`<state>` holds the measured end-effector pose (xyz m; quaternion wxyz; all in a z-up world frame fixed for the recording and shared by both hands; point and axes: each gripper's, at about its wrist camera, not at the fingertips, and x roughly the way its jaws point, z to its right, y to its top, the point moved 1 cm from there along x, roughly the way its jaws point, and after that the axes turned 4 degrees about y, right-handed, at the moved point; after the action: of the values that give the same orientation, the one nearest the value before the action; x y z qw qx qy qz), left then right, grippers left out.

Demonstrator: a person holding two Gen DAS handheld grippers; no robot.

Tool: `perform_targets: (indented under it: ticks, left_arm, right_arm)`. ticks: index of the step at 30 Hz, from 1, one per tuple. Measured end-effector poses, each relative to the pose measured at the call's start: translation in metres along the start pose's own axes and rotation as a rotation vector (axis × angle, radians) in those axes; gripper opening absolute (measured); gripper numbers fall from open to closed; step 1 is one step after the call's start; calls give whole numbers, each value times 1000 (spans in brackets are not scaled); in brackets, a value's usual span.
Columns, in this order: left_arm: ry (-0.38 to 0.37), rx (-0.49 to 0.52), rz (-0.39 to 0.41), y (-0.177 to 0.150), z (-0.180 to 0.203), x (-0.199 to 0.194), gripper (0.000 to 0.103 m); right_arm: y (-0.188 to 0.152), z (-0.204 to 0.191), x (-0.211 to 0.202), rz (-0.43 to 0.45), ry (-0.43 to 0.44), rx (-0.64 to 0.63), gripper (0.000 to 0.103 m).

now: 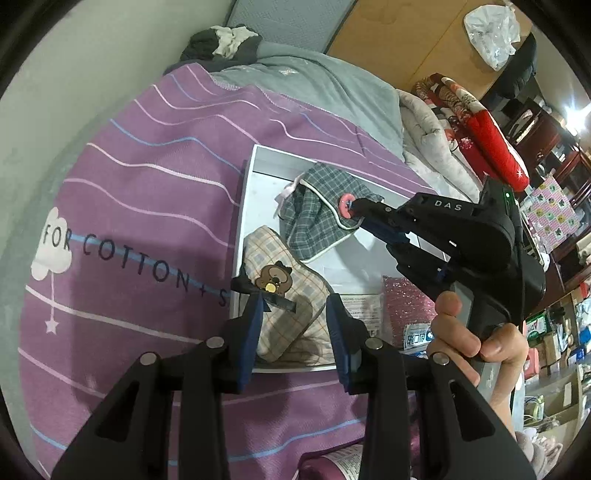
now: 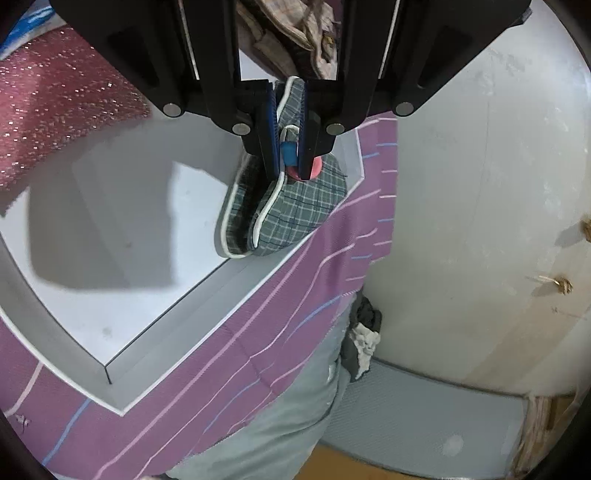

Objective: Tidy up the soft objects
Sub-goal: 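Lower the green plaid pouch into the white box and open the right gripper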

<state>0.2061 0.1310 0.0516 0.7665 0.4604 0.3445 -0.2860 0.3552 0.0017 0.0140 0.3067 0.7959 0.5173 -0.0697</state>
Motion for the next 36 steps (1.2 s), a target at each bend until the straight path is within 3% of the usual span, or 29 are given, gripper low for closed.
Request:
perform_targets:
  ticks: [12, 22, 36]
  left_arm:
    - [-11, -13, -4, -2, -3, 2, 37]
    - [-17, -31, -19, -4, -6, 5, 37]
    - [59, 40, 4, -14, 9, -1, 37]
  right_arm:
    - [-10, -21, 23, -66, -41, -90, 9]
    - [-20, -19, 33, -24, -88, -41, 9]
    - [-16, -30, 19, -67, -83, -33, 14]
